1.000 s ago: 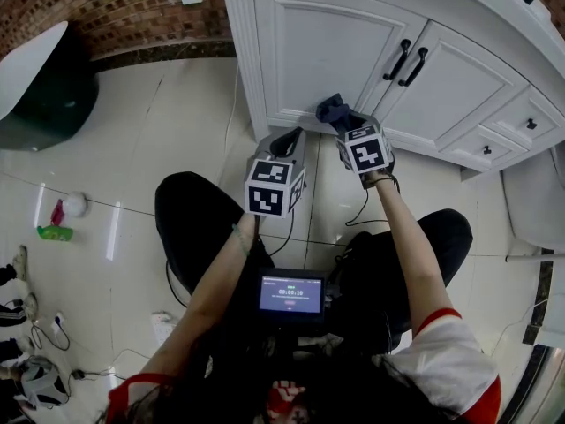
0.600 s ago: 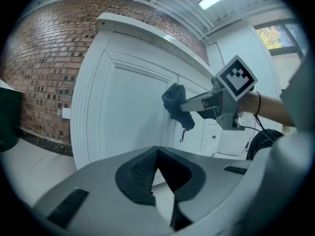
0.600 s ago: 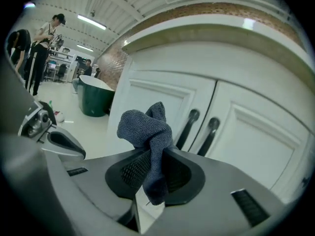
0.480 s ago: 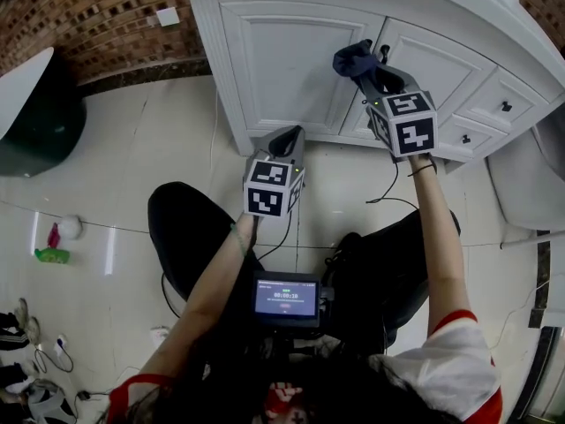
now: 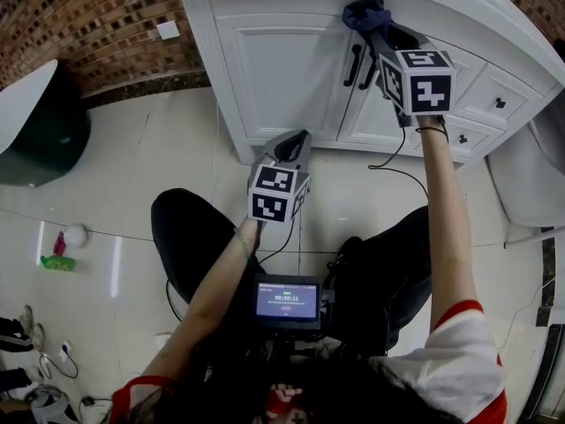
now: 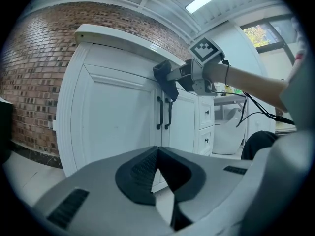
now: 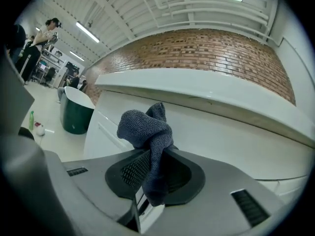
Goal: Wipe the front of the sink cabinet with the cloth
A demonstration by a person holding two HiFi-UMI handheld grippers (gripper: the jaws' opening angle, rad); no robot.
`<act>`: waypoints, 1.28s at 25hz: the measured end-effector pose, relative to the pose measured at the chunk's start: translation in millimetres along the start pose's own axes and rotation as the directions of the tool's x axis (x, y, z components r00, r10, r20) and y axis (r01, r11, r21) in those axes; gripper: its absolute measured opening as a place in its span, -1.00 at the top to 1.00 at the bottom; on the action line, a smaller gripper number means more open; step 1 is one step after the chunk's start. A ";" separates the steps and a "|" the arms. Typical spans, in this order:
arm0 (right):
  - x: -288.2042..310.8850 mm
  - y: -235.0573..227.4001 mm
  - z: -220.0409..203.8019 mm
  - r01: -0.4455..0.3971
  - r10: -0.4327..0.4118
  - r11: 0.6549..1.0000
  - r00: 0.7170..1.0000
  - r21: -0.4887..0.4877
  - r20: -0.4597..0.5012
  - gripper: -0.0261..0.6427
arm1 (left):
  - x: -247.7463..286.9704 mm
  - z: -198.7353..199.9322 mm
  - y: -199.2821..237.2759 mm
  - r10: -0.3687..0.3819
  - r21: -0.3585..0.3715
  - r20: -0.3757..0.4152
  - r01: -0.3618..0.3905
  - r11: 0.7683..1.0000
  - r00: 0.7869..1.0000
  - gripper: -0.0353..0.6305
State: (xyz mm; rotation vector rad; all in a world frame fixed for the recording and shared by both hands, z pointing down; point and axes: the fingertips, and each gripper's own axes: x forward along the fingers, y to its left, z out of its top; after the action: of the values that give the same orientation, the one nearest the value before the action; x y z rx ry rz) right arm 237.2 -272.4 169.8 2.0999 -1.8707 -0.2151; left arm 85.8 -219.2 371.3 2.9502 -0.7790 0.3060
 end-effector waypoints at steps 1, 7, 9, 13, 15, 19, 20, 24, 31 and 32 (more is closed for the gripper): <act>1.5 1.9 -3.4 -0.005 0.005 1.000 1.000 0.002 -0.008 0.66 | -0.2 -0.3 0.2 0.002 -0.002 -0.002 -0.002 1.000 1.000 0.80; 6.2 23.6 -44.8 -0.027 0.029 0.999 0.997 0.026 -0.076 0.66 | -3.4 -3.7 6.1 0.009 -0.007 -0.014 -0.009 1.000 1.000 0.80; 5.9 30.6 -56.6 -0.031 0.034 0.999 0.997 0.042 -0.074 0.66 | -3.5 -6.4 8.2 0.011 -0.014 -0.019 -0.011 1.000 1.000 0.80; 3.5 45.2 -72.2 -0.031 0.034 0.999 0.997 0.037 -0.076 0.66 | -3.1 -15.5 11.8 0.014 -0.027 -0.036 -0.015 1.000 0.999 0.79; 4.8 53.9 -83.7 -0.042 0.045 0.999 0.994 0.027 -0.103 0.66 | -2.3 -19.7 12.5 0.015 -0.034 -0.043 -0.016 0.999 0.999 0.80; 9.7 68.8 -119.3 -0.066 0.069 0.997 0.983 0.027 -0.173 0.66 | 0.1 -26.6 10.1 0.010 -0.038 -0.055 -0.012 0.999 0.998 0.79; 11.1 72.2 -129.2 -0.069 0.074 0.997 0.979 0.032 -0.189 0.66 | 0.4 -28.0 9.7 0.009 -0.039 -0.057 -0.011 0.999 0.998 0.80; 19.9 88.1 -169.3 -0.080 0.093 0.995 0.961 0.063 -0.260 0.66 | 2.1 -33.9 11.0 0.010 -0.045 -0.069 -0.013 0.999 0.998 0.80; 45.1 118.7 -272.0 -0.100 0.149 0.986 0.892 0.135 -0.428 0.66 | 4.1 -47.3 15.4 0.012 -0.059 -0.088 -0.018 0.998 0.996 0.80; 47.6 123.6 -286.2 -0.100 0.153 0.985 0.879 0.138 -0.452 0.66 | 3.9 -49.8 16.9 0.015 -0.062 -0.092 -0.021 0.998 0.996 0.80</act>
State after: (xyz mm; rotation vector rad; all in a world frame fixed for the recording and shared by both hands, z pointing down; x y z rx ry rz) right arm 219.0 -291.7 484.0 1.8692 -1.7421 0.3983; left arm 72.1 -229.7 421.2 2.8497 -0.7888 0.4068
